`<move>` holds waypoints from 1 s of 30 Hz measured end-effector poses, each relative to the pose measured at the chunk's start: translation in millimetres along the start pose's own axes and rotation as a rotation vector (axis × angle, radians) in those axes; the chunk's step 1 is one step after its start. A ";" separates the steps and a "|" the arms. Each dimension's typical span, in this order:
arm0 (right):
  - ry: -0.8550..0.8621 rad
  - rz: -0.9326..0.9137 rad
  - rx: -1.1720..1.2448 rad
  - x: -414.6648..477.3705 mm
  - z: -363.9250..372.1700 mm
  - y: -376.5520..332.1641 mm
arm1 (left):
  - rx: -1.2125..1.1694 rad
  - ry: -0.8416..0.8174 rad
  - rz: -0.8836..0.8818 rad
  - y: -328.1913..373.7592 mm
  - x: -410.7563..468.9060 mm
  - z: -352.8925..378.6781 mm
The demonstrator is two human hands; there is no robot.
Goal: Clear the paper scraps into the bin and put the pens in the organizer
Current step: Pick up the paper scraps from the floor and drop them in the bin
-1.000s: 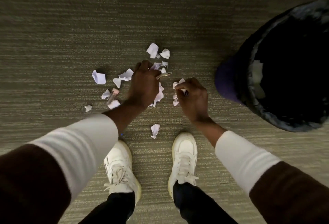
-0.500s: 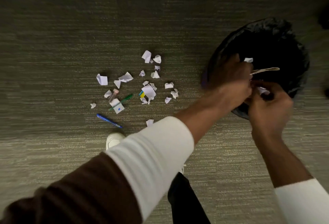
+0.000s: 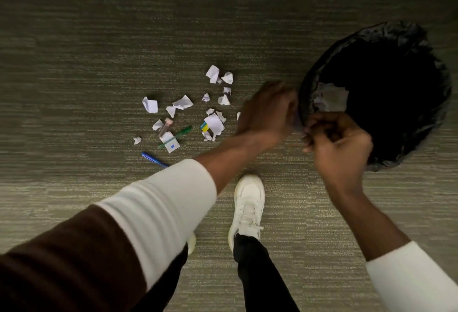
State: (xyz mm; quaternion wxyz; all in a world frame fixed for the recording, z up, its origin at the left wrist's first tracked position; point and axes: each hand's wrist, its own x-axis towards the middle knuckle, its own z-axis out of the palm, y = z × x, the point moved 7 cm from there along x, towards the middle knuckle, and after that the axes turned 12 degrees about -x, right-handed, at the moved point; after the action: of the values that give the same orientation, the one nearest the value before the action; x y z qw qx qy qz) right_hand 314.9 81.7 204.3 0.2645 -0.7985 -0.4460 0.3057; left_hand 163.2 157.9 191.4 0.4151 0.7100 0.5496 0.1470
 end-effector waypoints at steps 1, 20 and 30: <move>-0.072 -0.054 -0.049 -6.1 20.4 -6.4 | 0.041 0.008 -0.056 -26.3 -6.7 -4.3; -0.548 -0.455 -1.056 32.9 287.3 105.7 | 0.361 -0.324 -0.179 -297.3 -30.3 93.1; -0.574 -0.579 -1.107 29.6 306.7 113.2 | 0.603 -0.382 0.055 -299.7 -53.3 113.5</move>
State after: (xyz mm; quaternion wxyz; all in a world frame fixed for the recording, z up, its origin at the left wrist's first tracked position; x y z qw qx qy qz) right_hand 167.5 101.1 -88.3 -0.2402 -0.5523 -0.7842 0.1492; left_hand 22.5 76.7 -89.9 0.2781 0.8296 0.4615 -0.1462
